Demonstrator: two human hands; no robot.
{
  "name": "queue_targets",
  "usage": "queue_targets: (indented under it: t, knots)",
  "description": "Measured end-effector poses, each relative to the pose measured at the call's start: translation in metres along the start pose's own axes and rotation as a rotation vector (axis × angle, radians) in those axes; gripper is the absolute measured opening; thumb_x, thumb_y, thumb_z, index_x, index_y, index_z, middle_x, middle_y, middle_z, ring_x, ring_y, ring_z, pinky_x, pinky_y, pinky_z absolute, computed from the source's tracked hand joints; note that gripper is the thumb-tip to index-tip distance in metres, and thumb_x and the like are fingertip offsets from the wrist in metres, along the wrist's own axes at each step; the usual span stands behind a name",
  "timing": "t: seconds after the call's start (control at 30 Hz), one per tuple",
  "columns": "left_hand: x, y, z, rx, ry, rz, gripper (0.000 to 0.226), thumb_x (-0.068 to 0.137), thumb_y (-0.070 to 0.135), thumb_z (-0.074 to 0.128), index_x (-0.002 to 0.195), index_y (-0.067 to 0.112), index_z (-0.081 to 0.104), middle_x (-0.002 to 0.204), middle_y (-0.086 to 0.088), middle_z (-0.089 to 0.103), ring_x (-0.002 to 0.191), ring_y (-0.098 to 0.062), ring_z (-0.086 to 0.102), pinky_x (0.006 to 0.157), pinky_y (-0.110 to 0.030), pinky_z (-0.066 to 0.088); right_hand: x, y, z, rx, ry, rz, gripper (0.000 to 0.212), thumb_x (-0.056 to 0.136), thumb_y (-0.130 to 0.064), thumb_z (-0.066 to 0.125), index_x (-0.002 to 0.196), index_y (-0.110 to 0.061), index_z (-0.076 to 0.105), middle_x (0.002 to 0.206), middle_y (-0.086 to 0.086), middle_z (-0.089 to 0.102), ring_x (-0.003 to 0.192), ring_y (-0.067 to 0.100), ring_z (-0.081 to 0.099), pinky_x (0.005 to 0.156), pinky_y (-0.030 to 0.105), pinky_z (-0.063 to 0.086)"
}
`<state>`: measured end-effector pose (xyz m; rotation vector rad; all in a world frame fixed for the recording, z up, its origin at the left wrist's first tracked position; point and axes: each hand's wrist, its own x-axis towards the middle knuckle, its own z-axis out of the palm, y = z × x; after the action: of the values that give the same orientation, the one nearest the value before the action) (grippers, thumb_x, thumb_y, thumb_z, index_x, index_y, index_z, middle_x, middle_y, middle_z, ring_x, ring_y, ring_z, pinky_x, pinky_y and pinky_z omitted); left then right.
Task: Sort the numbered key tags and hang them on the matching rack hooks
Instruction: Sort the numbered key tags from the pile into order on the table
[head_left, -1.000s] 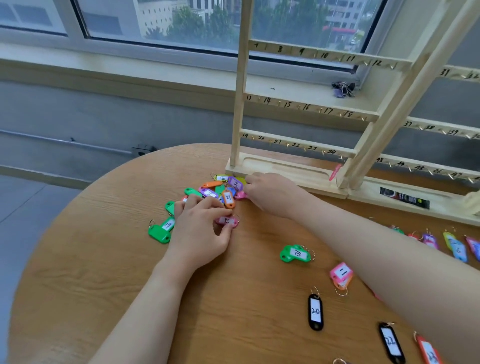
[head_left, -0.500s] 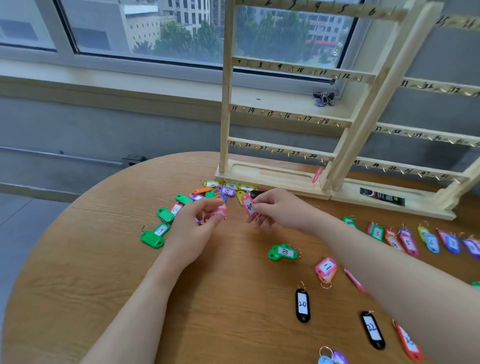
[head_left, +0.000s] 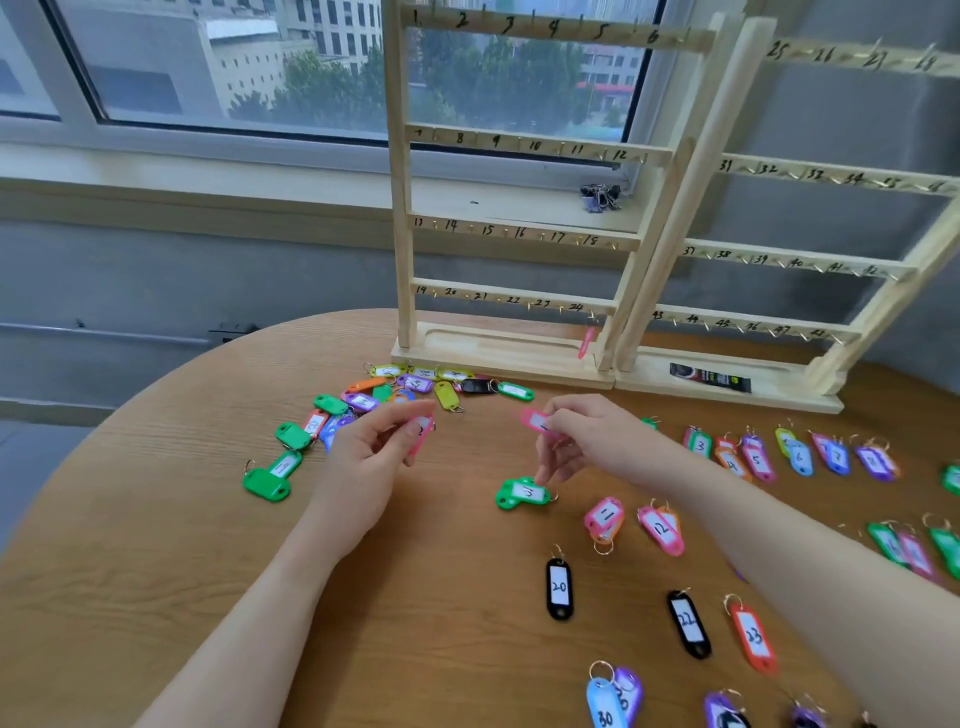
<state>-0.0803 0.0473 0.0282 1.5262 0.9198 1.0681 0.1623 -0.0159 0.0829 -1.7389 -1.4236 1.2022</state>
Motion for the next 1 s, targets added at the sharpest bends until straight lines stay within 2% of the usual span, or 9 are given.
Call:
queue_targets:
  t: [0.13, 0.3, 0.37, 0.43, 0.5, 0.7, 0.83, 0.93, 1.0]
  knots:
    - [-0.005, 0.000, 0.004, 0.020, -0.037, -0.021, 0.035, 0.104, 0.003, 0.047, 0.113, 0.025, 0.074, 0.072, 0.008, 0.063, 0.071, -0.011, 0.056, 0.075, -0.021, 0.052, -0.034, 0.013, -0.012, -0.018, 0.013, -0.016, 0.021, 0.102, -0.003, 0.044, 0.086, -0.003, 0.056, 0.071, 0.012, 0.064, 0.077, 0.035, 0.076, 0.065, 0.034, 0.058]
    - [-0.017, 0.002, 0.012, 0.085, -0.117, 0.012, 0.043, 0.103, -0.005, 0.044, 0.122, 0.023, 0.070, 0.096, -0.018, 0.065, 0.079, -0.018, 0.071, 0.087, -0.030, 0.058, -0.073, 0.029, -0.020, -0.210, 0.093, 0.001, 0.020, 0.103, -0.019, 0.051, 0.100, -0.024, 0.070, 0.066, 0.008, 0.070, 0.068, 0.024, 0.072, 0.075, 0.046, 0.059]
    - [-0.022, 0.001, 0.014, 0.102, -0.137, 0.006, 0.044, 0.102, -0.005, 0.046, 0.126, 0.026, 0.068, 0.094, -0.011, 0.063, 0.084, -0.021, 0.075, 0.089, -0.032, 0.058, -0.086, 0.036, -0.024, -0.267, 0.150, 0.018, 0.021, 0.104, -0.024, 0.050, 0.106, -0.037, 0.067, 0.065, 0.006, 0.069, 0.060, 0.015, 0.063, 0.064, 0.040, 0.055]
    - [-0.028, 0.002, 0.020, 0.091, -0.137, -0.004, 0.041, 0.101, -0.004, 0.050, 0.124, 0.025, 0.069, 0.088, 0.003, 0.065, 0.088, -0.025, 0.076, 0.089, -0.036, 0.058, -0.100, 0.043, -0.030, -0.287, 0.207, 0.011, 0.024, 0.103, -0.020, 0.050, 0.110, -0.036, 0.066, 0.056, -0.005, 0.064, 0.051, 0.005, 0.054, 0.052, 0.023, 0.043]
    - [-0.034, 0.006, 0.030, 0.056, -0.134, -0.007, 0.035, 0.099, -0.004, 0.055, 0.114, 0.022, 0.072, 0.087, 0.006, 0.071, 0.090, -0.027, 0.076, 0.086, -0.033, 0.059, -0.114, 0.050, -0.037, -0.291, 0.255, 0.013, 0.022, 0.102, -0.015, 0.049, 0.112, -0.030, 0.062, 0.051, -0.014, 0.059, 0.045, 0.003, 0.049, 0.049, 0.018, 0.039]
    - [-0.059, 0.033, 0.079, 0.092, -0.293, 0.044, 0.010, 0.093, 0.005, 0.068, 0.096, 0.013, 0.073, 0.084, -0.007, 0.077, 0.084, -0.029, 0.073, 0.086, -0.043, 0.054, -0.152, 0.070, -0.060, -0.224, 0.351, -0.002, 0.010, 0.097, -0.020, 0.060, 0.106, -0.023, 0.056, 0.067, 0.005, 0.072, 0.062, 0.020, 0.069, 0.070, 0.042, 0.057]
    - [-0.077, 0.043, 0.115, 0.237, -0.436, 0.035, 0.006, 0.093, 0.017, 0.070, 0.088, 0.020, 0.071, 0.080, 0.001, 0.077, 0.069, -0.022, 0.065, 0.068, -0.030, 0.045, -0.175, 0.079, -0.074, -0.146, 0.477, -0.029, 0.015, 0.095, -0.019, 0.068, 0.103, -0.014, 0.057, 0.065, 0.009, 0.071, 0.059, 0.019, 0.068, 0.058, 0.024, 0.052]
    - [-0.083, 0.044, 0.138, 0.339, -0.493, 0.055, 0.010, 0.093, 0.023, 0.070, 0.084, 0.026, 0.070, 0.077, 0.009, 0.074, 0.055, -0.001, 0.049, 0.058, -0.015, 0.036, -0.189, 0.088, -0.081, -0.115, 0.502, -0.038, 0.005, 0.096, -0.010, 0.064, 0.099, -0.013, 0.062, 0.066, 0.013, 0.068, 0.058, 0.023, 0.069, 0.057, 0.026, 0.051]
    - [-0.085, 0.046, 0.152, 0.407, -0.515, 0.072, 0.012, 0.093, 0.024, 0.070, 0.082, 0.028, 0.071, 0.074, 0.014, 0.071, 0.054, 0.000, 0.048, 0.057, -0.014, 0.037, -0.197, 0.094, -0.084, -0.092, 0.496, -0.041, 0.008, 0.098, -0.009, 0.061, 0.100, -0.014, 0.067, 0.069, 0.016, 0.065, 0.057, 0.019, 0.069, 0.056, 0.023, 0.051]
